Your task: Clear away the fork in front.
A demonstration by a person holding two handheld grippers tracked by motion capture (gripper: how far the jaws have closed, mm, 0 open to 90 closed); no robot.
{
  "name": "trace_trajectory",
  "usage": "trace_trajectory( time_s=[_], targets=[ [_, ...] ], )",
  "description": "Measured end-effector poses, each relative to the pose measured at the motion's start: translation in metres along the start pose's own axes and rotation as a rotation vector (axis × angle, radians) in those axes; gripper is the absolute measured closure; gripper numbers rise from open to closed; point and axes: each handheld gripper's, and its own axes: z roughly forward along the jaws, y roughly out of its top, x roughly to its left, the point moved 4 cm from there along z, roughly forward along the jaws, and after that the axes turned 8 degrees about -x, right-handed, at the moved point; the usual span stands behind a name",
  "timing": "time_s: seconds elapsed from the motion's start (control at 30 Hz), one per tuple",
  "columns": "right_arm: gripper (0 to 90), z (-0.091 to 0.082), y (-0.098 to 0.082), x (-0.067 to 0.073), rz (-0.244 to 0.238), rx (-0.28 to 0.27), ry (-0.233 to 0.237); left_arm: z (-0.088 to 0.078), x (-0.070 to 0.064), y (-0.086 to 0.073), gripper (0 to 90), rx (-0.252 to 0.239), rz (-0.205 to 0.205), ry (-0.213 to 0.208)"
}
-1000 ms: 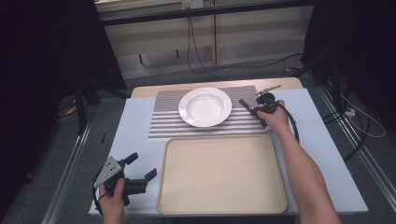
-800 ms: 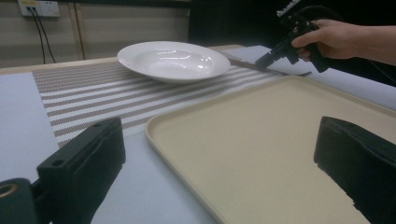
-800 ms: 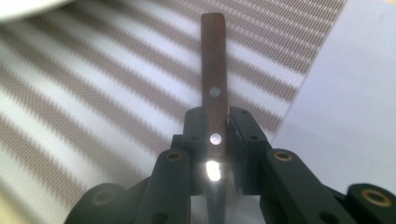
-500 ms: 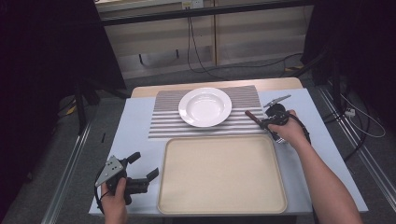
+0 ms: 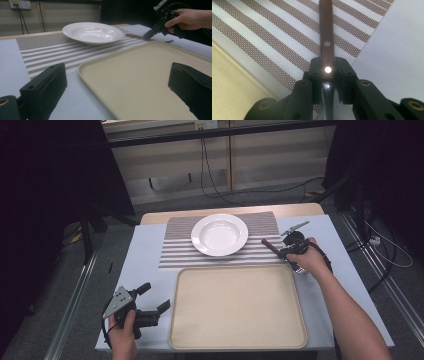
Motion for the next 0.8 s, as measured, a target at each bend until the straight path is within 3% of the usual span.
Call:
trace_trajectory(
  time_s=[0.1, 0.17, 0.23, 0.33, 0.53, 0.7, 0.8],
  targets=[
    [77.0, 0.000, 0.000, 0.001, -0.003, 0.007, -0.010, 0.000, -0.001, 0.000, 2.2, 0.000, -0.004, 0.000],
    [76.7, 0.001, 0.002, 0.000, 0.038, 0.028, -0.008, 0.001, -0.003, 0.001, 2.2, 0.001, 0.003, -0.004],
    [76.6, 0.002, 0.003, 0.000, 0.049, 0.038, -0.009, 0.001, -0.003, 0.001, 2.2, 0.001, 0.005, -0.001],
    [76.5, 0.003, 0.006, 0.003, 0.026, 0.072, -0.037, 0.001, -0.003, 0.001, 2.2, -0.003, 0.005, -0.001],
    [76.8, 0.005, 0.010, 0.006, 0.026, 0.119, -0.070, 0.003, -0.002, 0.001, 2.2, -0.005, 0.000, 0.000],
    [77.2, 0.007, 0.012, 0.004, 0.059, 0.140, -0.056, 0.004, -0.003, 0.003, 2.2, -0.008, 0.008, -0.001],
    [77.6, 0.006, 0.008, -0.002, 0.109, 0.110, -0.019, 0.002, -0.002, 0.002, 2.2, 0.002, 0.012, -0.004]
  ],
)
